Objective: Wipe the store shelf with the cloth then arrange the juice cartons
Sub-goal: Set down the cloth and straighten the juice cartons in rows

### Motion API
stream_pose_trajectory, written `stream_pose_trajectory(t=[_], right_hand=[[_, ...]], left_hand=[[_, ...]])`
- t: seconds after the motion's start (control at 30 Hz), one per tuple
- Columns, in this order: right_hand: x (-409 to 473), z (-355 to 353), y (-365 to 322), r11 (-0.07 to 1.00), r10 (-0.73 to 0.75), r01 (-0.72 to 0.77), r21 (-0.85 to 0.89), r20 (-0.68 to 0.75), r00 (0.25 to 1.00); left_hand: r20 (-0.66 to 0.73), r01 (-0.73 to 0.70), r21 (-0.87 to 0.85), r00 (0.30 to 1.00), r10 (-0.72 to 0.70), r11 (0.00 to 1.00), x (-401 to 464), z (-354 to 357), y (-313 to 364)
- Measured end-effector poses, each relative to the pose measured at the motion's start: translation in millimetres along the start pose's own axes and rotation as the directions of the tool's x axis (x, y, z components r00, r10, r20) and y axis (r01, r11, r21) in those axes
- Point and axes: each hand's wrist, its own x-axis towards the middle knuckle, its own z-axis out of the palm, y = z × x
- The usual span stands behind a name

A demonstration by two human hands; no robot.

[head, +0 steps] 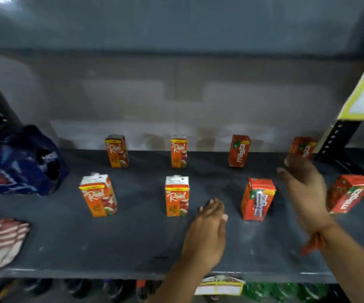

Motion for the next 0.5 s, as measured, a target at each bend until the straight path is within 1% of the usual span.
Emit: stream_pose_trajectory(t=[0.03,0.1,0.17,0.23,0.3,0.4,0.5], right_hand=[[-15.7,-6.6,-11.7,0.998,-0.041,0.042,0.035,-0.047,0.998],[-50.7,-13.9,-34.5,0.989,-0.110,0.117,0.090,-0.082,0.991],[-85.9,-12.6,-54.8,0.981,-0.164,0.172,0.085,-0.092,0.982],[-119.5,-2.3,-73.9,0.981,-0.174,0.180,0.068,-0.075,0.982],[-152.3,17.6,-96.8,0.987,-0.156,0.157,0.034,-0.034,0.987],[-200.6,57.5,-138.1,0.993,-0.114,0.112,0.031,0.079,0.990],[-242.8,102.2,-175.9,0.996,-0.081,0.073,0.047,0.224,0.971]], left_hand=[[-0.011,0.015,-0.047,1.000,-0.015,0.999,-15.2,-9.8,1.0],[-0.052,0.057,-0.091,0.997,-0.062,0.994,-50.0,-34.8,-2.2],[-0.122,0.100,-0.079,0.987,-0.109,0.992,-84.4,-66.0,-9.2],[-0.178,0.143,-0.054,0.972,-0.151,0.988,-115.2,-104.1,-14.8],[-0.236,0.185,-0.029,0.954,-0.186,0.982,-142.9,-147.8,-19.0],[-0.385,0.220,-0.024,0.898,-0.212,0.975,-177.0,-217.0,-35.9],[-0.410,0.326,-0.013,0.860,-0.302,0.945,-203.5,-281.2,-65.0]])
